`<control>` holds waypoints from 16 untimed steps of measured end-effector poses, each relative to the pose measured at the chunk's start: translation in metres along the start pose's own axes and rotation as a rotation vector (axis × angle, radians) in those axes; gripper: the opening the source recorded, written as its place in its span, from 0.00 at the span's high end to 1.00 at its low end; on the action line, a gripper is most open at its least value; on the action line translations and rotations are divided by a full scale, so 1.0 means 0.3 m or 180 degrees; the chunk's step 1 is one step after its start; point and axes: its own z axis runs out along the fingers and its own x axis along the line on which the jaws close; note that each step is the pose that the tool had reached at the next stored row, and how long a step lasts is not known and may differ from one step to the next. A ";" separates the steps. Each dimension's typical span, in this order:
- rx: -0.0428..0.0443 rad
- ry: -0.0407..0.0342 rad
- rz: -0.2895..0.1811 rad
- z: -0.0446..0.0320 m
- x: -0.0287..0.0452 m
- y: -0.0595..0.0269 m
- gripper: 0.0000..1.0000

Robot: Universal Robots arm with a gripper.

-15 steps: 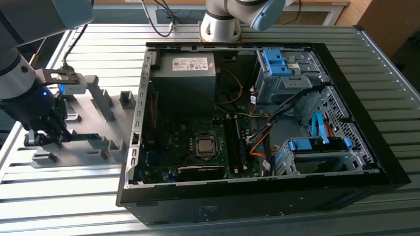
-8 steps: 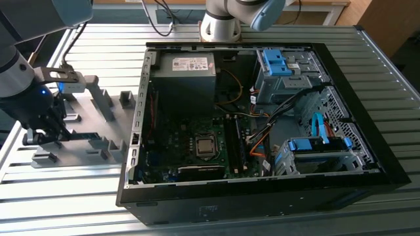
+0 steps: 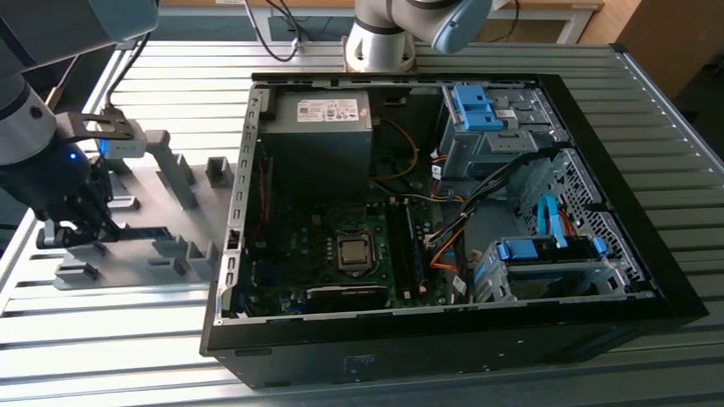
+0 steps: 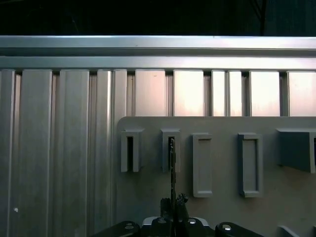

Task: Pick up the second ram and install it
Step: 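Pick up the second ram and move it above second insertion slot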

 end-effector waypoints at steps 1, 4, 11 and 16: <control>0.0000 0.0000 0.0000 -0.002 0.000 0.000 0.86; 0.0000 0.0000 0.0000 -0.006 0.000 0.000 0.86; 0.0000 0.0000 0.0000 -0.020 0.000 0.000 0.86; 0.0000 0.0000 0.0000 -0.027 0.000 0.000 0.86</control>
